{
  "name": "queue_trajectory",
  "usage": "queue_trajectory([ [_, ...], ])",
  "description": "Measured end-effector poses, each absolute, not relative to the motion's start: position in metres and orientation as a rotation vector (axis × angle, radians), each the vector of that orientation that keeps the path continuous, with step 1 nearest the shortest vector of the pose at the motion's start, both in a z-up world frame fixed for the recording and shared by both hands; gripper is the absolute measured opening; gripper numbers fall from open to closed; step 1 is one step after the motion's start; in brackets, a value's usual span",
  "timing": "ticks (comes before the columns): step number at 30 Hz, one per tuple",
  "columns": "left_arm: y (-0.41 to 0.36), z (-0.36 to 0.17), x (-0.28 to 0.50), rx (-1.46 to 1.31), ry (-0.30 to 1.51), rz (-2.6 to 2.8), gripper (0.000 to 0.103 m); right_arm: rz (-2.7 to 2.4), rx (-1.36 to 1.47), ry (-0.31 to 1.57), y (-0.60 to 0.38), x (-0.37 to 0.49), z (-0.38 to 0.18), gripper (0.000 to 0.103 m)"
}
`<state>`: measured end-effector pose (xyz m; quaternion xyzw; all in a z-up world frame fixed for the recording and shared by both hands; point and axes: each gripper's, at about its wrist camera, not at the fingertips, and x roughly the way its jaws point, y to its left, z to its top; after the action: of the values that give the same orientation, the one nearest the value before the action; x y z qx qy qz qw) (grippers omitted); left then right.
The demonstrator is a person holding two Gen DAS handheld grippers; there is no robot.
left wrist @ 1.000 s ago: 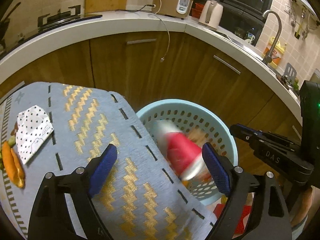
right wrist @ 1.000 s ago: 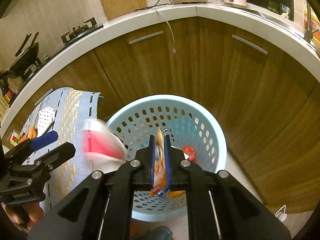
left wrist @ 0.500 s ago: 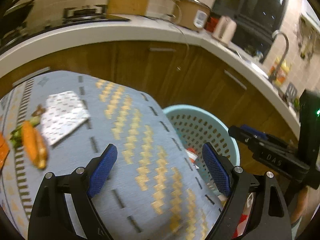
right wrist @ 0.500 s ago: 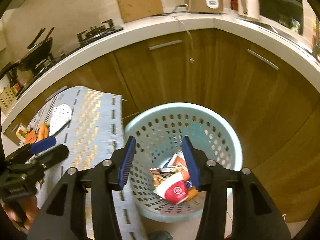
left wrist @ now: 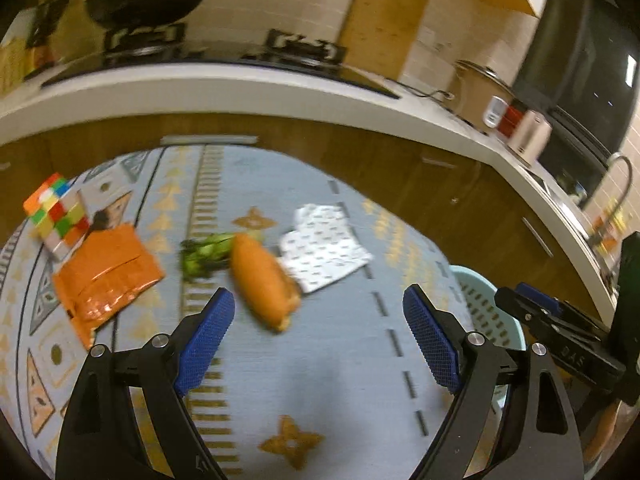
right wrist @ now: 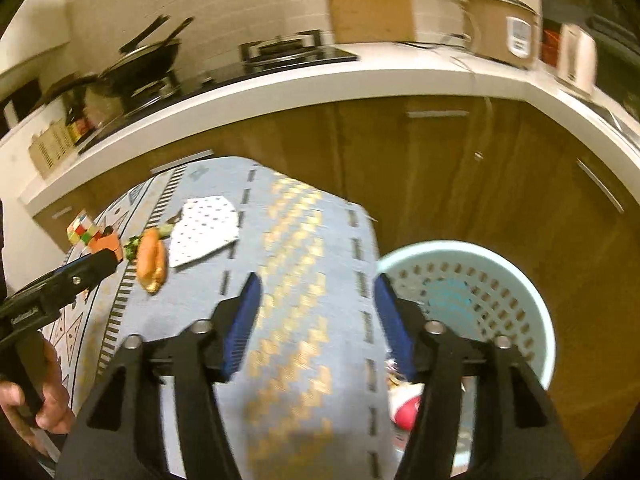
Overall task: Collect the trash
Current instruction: 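Move both tools back over the table toward the bread roll and napkin, then grasp the orange bread roll with the left tool while the right tool grasps the polka-dot napkin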
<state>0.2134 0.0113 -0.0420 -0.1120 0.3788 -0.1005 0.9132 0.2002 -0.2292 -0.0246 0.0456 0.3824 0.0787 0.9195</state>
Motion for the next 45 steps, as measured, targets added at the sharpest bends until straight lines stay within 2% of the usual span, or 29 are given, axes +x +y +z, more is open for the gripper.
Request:
queue_trajectory([
  [3,0.016,-0.050,0.226,-0.234,0.807,-0.181,0.082,0.207,0.075,0.797,-0.209,0.211,-0.028,0.062],
  [5,0.018,-0.058,0.235,-0.238,0.826,-0.159,0.075,0.230,0.064,0.801,-0.200,0.218,-0.029,0.062],
  [7,0.022,-0.070,0.250,-0.266,0.868,-0.138,0.072,0.244,0.049,0.801,-0.192,0.227,-0.031,0.062],
  [10,0.031,-0.083,0.262,-0.364,0.901,-0.149,0.072,0.262,0.030,0.812,-0.184,0.242,-0.036,0.062],
  [15,0.021,-0.088,0.268,-0.303,0.892,-0.136,0.072,0.294,0.005,0.833,-0.173,0.270,-0.048,0.059],
  [18,0.014,-0.092,0.268,-0.239,0.881,-0.104,0.060,0.318,0.025,0.862,-0.169,0.291,-0.057,0.058],
  [20,0.008,-0.092,0.265,-0.165,0.873,-0.079,0.043,0.344,0.060,0.882,-0.166,0.303,-0.061,0.059],
  [23,0.011,-0.088,0.257,-0.155,0.864,-0.092,0.034,0.364,0.064,0.894,-0.155,0.315,-0.064,0.059],
  [30,0.034,-0.090,0.223,-0.215,0.800,-0.052,0.033,0.398,0.014,0.913,-0.130,0.330,-0.075,0.059],
  [32,0.037,-0.085,0.218,-0.234,0.764,-0.054,0.033,0.398,-0.008,0.930,-0.126,0.334,-0.080,0.066],
  [33,0.036,-0.085,0.218,-0.230,0.759,-0.053,0.033,0.409,-0.027,0.931,-0.122,0.334,-0.080,0.073],
  [36,0.032,-0.087,0.220,-0.214,0.773,-0.063,0.033,0.377,-0.152,0.920,-0.103,0.329,-0.083,0.075],
  [38,0.032,-0.086,0.218,-0.213,0.765,-0.069,0.034,0.383,-0.183,0.911,-0.096,0.328,-0.083,0.069],
  [39,0.033,-0.087,0.217,-0.216,0.764,-0.070,0.034,0.399,-0.171,0.912,-0.098,0.328,-0.083,0.058],
  [40,0.034,-0.087,0.217,-0.220,0.764,-0.072,0.034,0.411,-0.158,0.910,-0.100,0.327,-0.082,0.041],
  [41,0.034,-0.088,0.218,-0.224,0.765,-0.078,0.034,0.414,-0.153,0.906,-0.102,0.325,-0.081,0.038],
  [43,0.035,-0.089,0.218,-0.229,0.764,-0.082,0.034,0.415,-0.145,0.900,-0.105,0.323,-0.080,0.018],
  [45,0.035,-0.089,0.218,-0.230,0.762,-0.083,0.034,0.434,-0.144,0.884,-0.105,0.316,-0.077,0.004],
])
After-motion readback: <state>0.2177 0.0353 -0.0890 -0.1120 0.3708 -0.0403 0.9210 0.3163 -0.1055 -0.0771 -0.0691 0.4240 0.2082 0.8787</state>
